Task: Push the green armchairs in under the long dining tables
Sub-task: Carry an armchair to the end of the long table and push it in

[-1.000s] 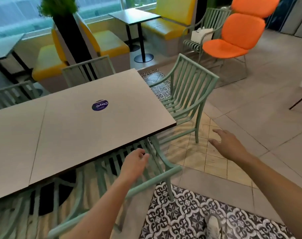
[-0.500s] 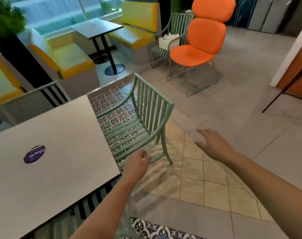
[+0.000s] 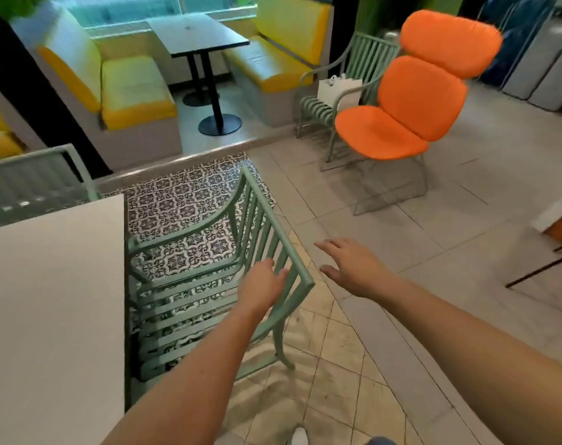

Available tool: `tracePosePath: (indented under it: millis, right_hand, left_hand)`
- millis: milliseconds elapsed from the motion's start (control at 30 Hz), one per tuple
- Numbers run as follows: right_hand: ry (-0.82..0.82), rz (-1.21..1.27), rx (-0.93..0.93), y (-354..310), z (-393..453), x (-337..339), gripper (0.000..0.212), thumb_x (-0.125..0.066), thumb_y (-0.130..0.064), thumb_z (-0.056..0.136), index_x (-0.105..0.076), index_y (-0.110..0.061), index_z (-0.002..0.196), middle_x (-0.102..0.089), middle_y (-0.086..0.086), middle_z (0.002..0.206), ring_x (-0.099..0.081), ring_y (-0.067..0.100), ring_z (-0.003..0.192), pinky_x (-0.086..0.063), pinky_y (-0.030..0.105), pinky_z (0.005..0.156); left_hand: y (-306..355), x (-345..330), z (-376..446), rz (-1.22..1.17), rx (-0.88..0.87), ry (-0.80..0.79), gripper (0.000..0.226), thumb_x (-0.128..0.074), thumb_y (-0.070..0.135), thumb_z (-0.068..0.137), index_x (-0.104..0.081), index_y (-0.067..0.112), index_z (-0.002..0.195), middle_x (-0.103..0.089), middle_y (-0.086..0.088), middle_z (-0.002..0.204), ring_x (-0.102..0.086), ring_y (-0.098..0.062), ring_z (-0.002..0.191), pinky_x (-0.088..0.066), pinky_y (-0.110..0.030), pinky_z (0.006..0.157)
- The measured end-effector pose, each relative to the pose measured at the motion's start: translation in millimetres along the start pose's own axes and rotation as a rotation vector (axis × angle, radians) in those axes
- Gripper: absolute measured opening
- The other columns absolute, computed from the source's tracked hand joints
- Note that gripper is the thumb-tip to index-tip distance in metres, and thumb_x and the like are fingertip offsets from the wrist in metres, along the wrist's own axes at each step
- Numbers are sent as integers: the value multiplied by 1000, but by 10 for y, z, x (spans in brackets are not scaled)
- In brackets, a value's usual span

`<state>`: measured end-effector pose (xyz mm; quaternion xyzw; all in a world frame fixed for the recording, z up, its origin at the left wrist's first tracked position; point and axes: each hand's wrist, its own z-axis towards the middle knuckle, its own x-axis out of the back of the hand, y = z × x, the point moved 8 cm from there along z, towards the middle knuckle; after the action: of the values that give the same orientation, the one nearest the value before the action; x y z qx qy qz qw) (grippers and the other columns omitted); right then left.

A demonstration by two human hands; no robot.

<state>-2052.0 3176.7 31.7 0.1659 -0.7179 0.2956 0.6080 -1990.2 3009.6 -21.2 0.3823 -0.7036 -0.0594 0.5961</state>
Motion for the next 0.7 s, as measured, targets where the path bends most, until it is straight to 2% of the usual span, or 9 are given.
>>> tracePosePath:
  millis: [200,367,433,600,700]
  right_hand:
    - [-68,-44,204,381,1206,-72,58,-51,-34,96,-29,-26,149,-37,1,150,-31,22,136,-26,35,111]
    - [-154,-99,431,656,1984,-251,61,-51,-30,95,-25,-25,150,-31,3,154,-27,23,140,-21,33,114]
    - [-180,-94,542,786,2305,-237,61,-52,-29,95,-26,-25,150,-31,2,154,-27,22,140,-22,33,114]
    - [-268,-143,781,726,2913,-256,60,-52,-27,94,-28,-25,149,-35,2,150,-30,24,137,-25,34,113]
    - [-306,-178,949,469,3240,-423,62,-52,-28,93,-27,-26,149,-34,4,151,-29,25,139,-25,36,115]
  left_hand:
    - [262,-48,1004,-24,130,2,54,-54,45,93,-49,11,134,-58,-11,131,-60,-29,114,-49,-43,96]
    - [321,-319,1636,-59,318,18,66,-59,55,83,-46,15,134,-56,-11,128,-59,-31,113,-49,-44,95]
    - [336,-415,1870,-70,416,86,70,-59,58,79,-45,15,132,-57,-11,127,-59,-32,112,-50,-45,93]
    - [358,-406,1952,-169,629,197,40,-57,37,90,-54,15,123,-64,-10,115,-62,-31,106,-47,-33,79]
    - [289,-376,1963,-247,723,240,36,-54,32,86,-59,22,120,-69,-9,102,-65,-30,94,-52,-35,76]
